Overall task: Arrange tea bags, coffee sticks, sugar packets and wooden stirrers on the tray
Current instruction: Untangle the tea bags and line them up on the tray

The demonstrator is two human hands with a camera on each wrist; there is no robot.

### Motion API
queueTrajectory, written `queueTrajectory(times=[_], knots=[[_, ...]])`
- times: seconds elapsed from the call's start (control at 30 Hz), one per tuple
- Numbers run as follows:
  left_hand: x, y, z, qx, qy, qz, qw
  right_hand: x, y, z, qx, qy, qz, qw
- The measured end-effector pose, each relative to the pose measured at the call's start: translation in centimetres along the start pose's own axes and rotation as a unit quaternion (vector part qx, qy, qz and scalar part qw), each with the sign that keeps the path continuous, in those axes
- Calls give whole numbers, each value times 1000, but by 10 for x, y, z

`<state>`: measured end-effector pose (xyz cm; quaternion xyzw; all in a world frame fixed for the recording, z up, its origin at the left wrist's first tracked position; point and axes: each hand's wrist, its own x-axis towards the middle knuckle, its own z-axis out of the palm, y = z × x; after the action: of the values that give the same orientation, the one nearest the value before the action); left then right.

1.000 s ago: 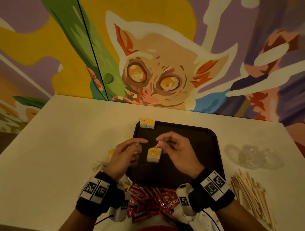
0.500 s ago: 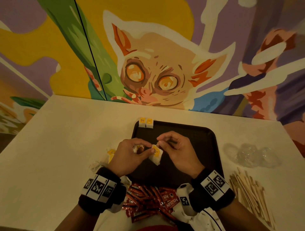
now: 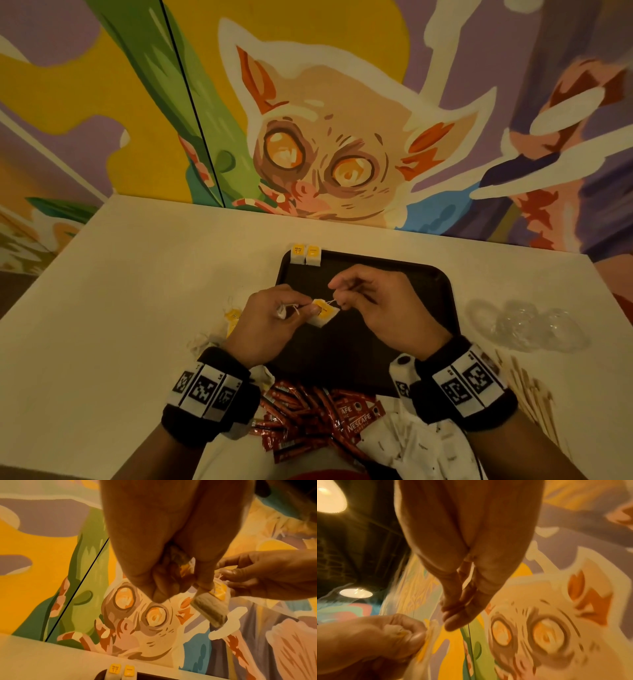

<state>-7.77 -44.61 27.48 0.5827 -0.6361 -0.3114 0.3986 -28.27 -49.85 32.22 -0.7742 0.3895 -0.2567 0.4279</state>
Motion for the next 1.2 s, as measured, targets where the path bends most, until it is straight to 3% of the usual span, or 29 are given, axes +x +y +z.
queueTrajectory(times=[0.2, 0.37, 0.53, 0.9, 1.2], knots=[[2, 8, -1, 6, -9, 79, 997, 7, -12, -16, -102, -15, -72, 992], [3, 19, -2, -77, 0, 83, 994, 13, -8, -13, 87, 38, -34, 995], [9, 31, -2, -113, 77, 88, 987, 19, 5, 5, 188, 91, -26, 978], [18, 32, -1, -69, 228, 39, 970, 25, 3, 31, 248, 73, 34, 965], [20, 14, -1, -83, 171, -19, 982, 32, 20, 45, 189, 75, 41, 978]])
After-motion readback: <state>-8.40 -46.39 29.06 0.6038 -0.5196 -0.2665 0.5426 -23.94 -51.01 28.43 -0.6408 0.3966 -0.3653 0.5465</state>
